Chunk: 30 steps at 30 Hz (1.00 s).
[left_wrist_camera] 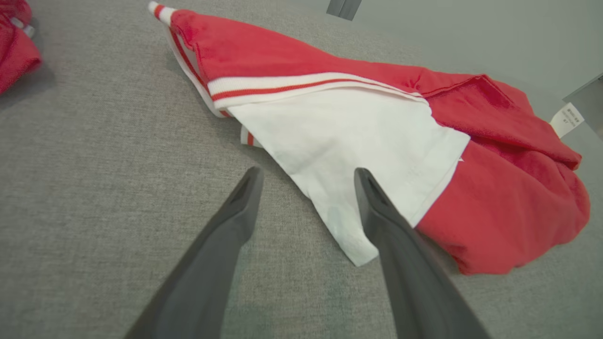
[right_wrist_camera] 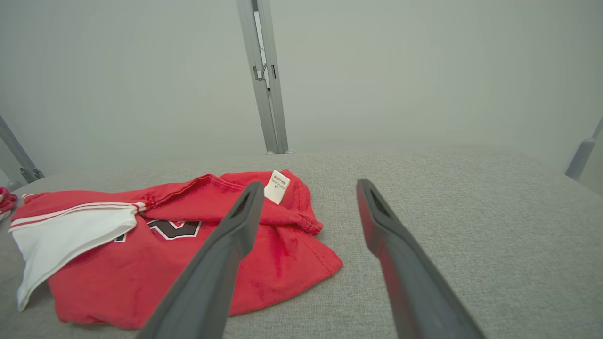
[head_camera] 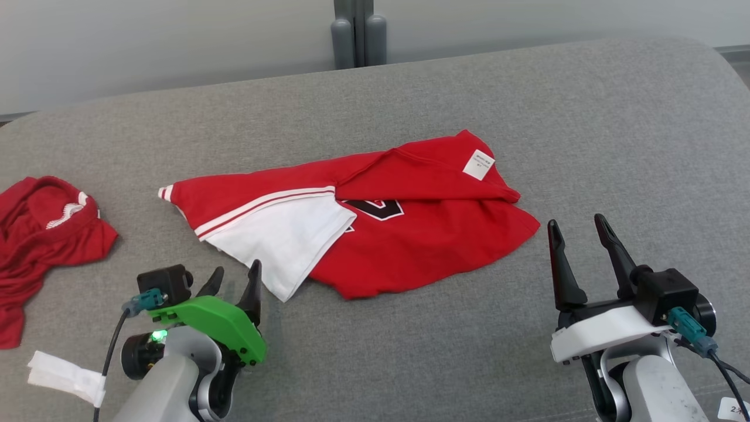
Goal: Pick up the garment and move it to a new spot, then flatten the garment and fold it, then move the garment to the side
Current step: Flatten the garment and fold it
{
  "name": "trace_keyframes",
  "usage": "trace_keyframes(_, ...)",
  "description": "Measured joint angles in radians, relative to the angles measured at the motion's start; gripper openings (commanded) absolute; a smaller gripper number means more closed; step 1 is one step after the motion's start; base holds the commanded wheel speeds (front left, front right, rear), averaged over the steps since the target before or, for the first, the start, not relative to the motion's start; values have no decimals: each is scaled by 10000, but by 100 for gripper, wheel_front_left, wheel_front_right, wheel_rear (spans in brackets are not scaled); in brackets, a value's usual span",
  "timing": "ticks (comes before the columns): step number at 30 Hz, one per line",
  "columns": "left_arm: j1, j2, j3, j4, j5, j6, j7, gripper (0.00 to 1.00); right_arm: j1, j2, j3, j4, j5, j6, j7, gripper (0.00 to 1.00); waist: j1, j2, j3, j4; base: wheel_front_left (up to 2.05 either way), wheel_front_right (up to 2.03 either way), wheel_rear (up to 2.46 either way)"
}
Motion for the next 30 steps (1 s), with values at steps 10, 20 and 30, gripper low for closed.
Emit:
trace_keyframes(10,-792,-416,84,1764,-598,291,1244,100,-145,0,-35,48,105,0,-44,100,0,0,392,-632,0,0,0)
trace_keyframes(20,-1110,-466,-587,1802,-454,-268,2061,38,-181,-2,-127,50,151,0,-79,100,0,0,665,-679,0,0,0)
trace_keyframes(30,-903,-625,-861,1858,-167,-75,1555,0,-194,-4,-90,102,146,0,-90,100,0,0,452,-479,0,0,0)
